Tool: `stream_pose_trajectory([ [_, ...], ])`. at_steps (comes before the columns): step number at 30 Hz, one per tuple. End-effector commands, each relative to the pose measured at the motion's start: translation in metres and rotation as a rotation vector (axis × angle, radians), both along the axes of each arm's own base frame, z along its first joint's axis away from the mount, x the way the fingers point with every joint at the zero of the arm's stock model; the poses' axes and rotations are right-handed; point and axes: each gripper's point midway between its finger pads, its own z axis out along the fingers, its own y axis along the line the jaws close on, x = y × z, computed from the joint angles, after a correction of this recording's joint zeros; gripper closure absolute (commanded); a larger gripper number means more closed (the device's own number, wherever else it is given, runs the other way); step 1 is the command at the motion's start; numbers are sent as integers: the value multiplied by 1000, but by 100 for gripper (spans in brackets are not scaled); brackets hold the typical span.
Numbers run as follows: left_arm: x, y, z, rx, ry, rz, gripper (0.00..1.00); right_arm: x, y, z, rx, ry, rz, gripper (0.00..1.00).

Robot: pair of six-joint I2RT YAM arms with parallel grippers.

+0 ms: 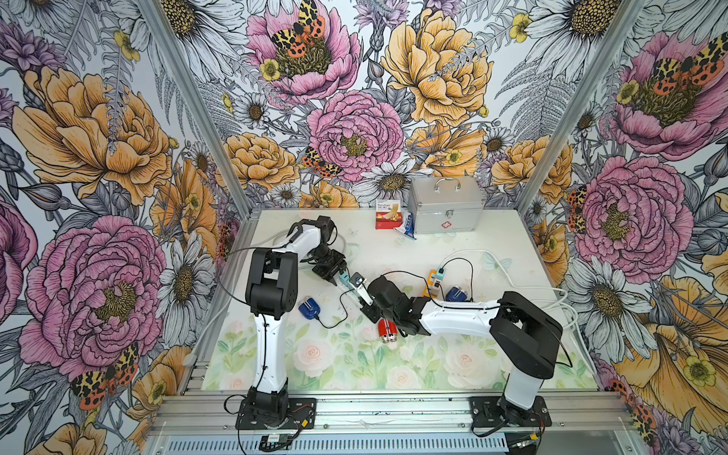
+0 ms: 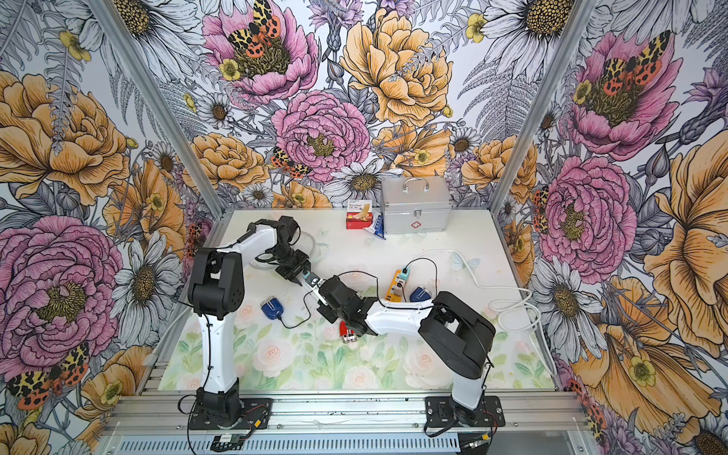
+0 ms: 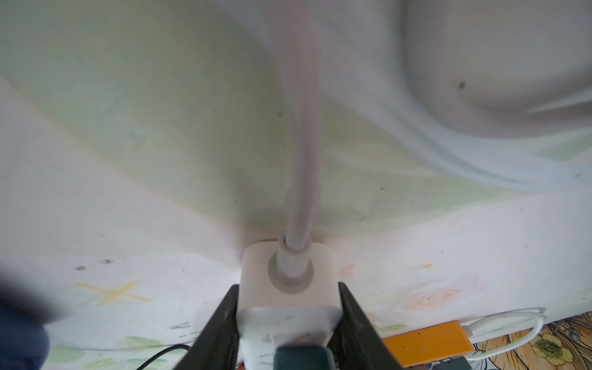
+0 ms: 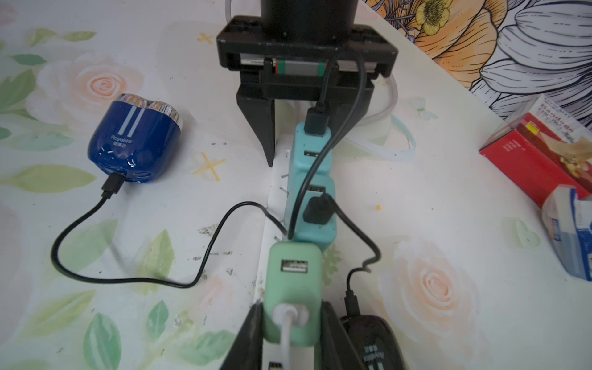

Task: Unplug the electric shaver
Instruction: Remove the plug from the socket.

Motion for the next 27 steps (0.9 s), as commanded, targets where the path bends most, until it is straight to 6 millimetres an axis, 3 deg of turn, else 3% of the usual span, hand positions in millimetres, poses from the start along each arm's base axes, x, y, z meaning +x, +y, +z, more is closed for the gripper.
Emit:
stream_pose_trajectory([
  [1, 40, 10, -18, 37, -121, 50, 55, -11, 16, 46, 208, 41, 74, 100],
  [10, 41, 13, -20, 42, -120, 52, 56, -22, 29, 53, 276, 105, 168, 100],
  [18, 43, 11, -21, 41, -117, 56, 55, -16, 24, 50, 46, -103, 84, 100],
  [23, 45, 11, -20, 40, -123, 59, 56, -12, 18, 54, 16, -161, 31, 100],
  [27, 47, 12, -19, 45, -128, 57, 56, -9, 11, 57, 101, -104, 23, 100],
])
